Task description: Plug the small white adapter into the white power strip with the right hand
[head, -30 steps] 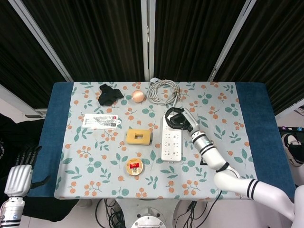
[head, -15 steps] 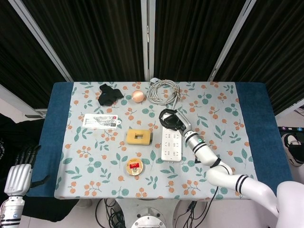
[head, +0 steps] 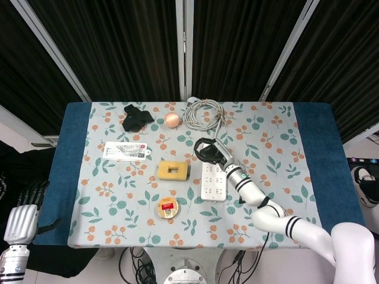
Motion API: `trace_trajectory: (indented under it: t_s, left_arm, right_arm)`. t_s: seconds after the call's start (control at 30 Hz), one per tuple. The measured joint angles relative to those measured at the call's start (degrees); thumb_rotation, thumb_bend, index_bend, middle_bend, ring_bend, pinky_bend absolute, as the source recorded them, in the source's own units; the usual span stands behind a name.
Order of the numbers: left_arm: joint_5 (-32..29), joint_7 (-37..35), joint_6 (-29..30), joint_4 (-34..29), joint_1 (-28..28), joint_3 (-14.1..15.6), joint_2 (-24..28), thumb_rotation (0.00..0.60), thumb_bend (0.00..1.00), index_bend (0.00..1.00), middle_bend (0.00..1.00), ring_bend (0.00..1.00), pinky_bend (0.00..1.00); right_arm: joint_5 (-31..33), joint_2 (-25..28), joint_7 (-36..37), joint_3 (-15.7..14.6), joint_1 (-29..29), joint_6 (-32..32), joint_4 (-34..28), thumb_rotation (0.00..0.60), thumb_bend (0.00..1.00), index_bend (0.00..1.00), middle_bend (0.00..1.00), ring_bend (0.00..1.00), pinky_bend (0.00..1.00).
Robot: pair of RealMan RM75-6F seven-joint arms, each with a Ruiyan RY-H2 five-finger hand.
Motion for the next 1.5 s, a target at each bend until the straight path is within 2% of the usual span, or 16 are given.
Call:
trace_trajectory:
  t_s: [0.97, 1.5]
  left_arm:
    - [0.25, -1.8, 0.02, 1.5, 0.26, 0.33, -0.53, 0.6, 0.14, 0.06, 0.02, 0.0, 0.0]
    - [0.51, -2.18, 0.29, 1.96, 0.36, 0.36, -0.69, 0.6, 0.14, 0.06, 0.02, 0.0, 0.0]
  right_arm:
    - [1.46, -2.33, -2.2, -2.75, 2.03, 1.45, 2.2, 0.6, 0.92, 1.0, 0.98, 1.0, 1.0]
    - [1.36, -1.23, -2.86, -2.35, 1.03, 4.4, 0.17, 0.6, 0.93, 1.0, 0.98, 1.0, 1.0]
